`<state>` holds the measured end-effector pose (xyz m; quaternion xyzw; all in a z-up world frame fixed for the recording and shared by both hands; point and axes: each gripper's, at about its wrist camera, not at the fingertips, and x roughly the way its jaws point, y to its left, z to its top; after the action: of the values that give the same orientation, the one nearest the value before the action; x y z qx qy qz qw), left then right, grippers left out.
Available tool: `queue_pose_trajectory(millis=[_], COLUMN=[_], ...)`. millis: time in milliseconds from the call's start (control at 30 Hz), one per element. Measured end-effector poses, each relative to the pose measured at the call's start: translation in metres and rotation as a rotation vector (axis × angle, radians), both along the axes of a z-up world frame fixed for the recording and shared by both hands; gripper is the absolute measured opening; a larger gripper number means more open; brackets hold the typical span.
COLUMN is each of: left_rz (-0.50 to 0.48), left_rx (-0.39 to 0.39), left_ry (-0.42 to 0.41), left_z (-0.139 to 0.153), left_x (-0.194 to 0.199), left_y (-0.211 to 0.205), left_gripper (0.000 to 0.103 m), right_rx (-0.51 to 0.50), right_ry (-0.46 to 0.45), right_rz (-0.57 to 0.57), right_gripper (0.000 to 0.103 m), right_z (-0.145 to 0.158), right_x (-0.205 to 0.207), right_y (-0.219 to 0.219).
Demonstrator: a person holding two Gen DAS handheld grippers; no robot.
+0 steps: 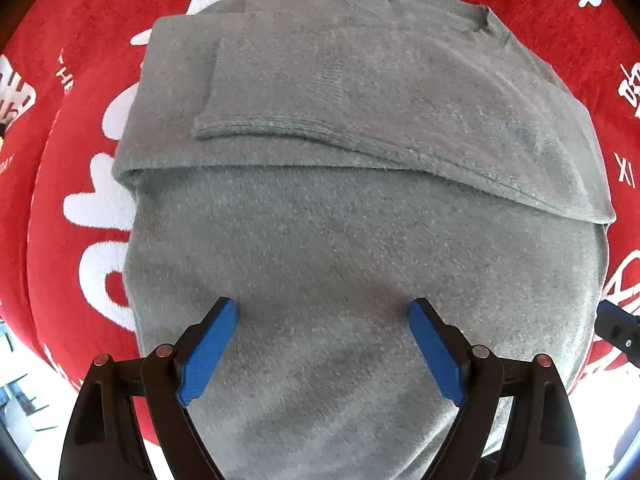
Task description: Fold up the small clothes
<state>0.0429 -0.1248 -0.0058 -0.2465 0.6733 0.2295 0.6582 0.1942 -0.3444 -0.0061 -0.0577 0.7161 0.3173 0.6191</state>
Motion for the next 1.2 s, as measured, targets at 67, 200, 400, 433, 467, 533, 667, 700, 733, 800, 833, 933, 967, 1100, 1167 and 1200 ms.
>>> queue_pose_trajectory(millis=[67, 200, 400, 433, 467, 533, 667, 700, 733, 800, 833, 933, 967, 1100, 1167, 1200], left_rz=[0.006, 0.039, 0.112, 0.133, 0.155, 0.198, 0.228, 0.235, 0.242, 0.266, 0.278, 0.308, 0.309, 0.265, 0.243, 0.237], left_rx=[0.008, 0.028, 0.1, 0.106, 0.109, 0.119, 0.113, 0.106, 0.094, 0.072, 0.056, -0.008, -0.016, -0.039, -0.04, -0.037], left_ry=[0.006, -0.01, -0.098, -0.119, -0.14, -0.188, -0.23, -0.231, -0.236, -0.242, -0.244, -0.266, -0.278, -0.3, -0.294, -0.291], left_z=[0.005, 0.017, 0.041, 0.043, 0.046, 0.05, 0.04, 0.034, 0.03, 0.022, 0.018, 0.006, 0.005, 0.002, 0.002, 0.001], left_x=[0.001, 0.0, 0.002, 0.002, 0.003, 0.001, 0.014, 0.019, 0.019, 0.018, 0.018, 0.016, 0.017, 0.027, 0.034, 0.037], left_y=[-0.011, -0.024, -0.012, -0.004, 0.006, 0.032, 0.091, 0.095, 0.104, 0.121, 0.127, 0.145, 0.147, 0.161, 0.163, 0.168], left_gripper=[0.089, 0.089, 0.089, 0.089, 0.089, 0.089, 0.089, 0.089, 0.089, 0.089, 0.089, 0.089, 0.089, 0.089, 0.088, 0.078], right_rx=[0.0, -0.001, 0.058, 0.074, 0.089, 0.124, 0.213, 0.226, 0.245, 0.287, 0.3, 0.332, 0.342, 0.353, 0.344, 0.337], right_ry=[0.01, 0.019, -0.015, -0.021, -0.028, -0.023, 0.042, 0.06, 0.081, 0.131, 0.148, 0.157, 0.166, 0.159, 0.157, 0.159], right_rz=[0.0, -0.003, -0.083, -0.113, -0.149, -0.209, -0.258, -0.264, -0.268, -0.276, -0.275, -0.278, -0.279, -0.25, -0.237, -0.236], right_gripper=[0.057, 0.057, 0.057, 0.057, 0.057, 0.057, 0.058, 0.058, 0.058, 0.058, 0.058, 0.059, 0.059, 0.059, 0.059, 0.059], right_z=[-0.002, -0.002, 0.0, -0.001, -0.004, -0.012, -0.038, -0.043, -0.048, -0.058, -0.062, -0.064, -0.064, -0.062, -0.061, -0.061], right_x=[0.002, 0.008, 0.051, 0.064, 0.079, 0.108, 0.154, 0.159, 0.163, 0.17, 0.172, 0.175, 0.177, 0.177, 0.176, 0.177], right_y=[-0.002, -0.01, -0.025, -0.028, -0.031, -0.036, -0.035, -0.034, -0.032, -0.029, -0.027, -0.025, -0.027, -0.024, -0.018, -0.016])
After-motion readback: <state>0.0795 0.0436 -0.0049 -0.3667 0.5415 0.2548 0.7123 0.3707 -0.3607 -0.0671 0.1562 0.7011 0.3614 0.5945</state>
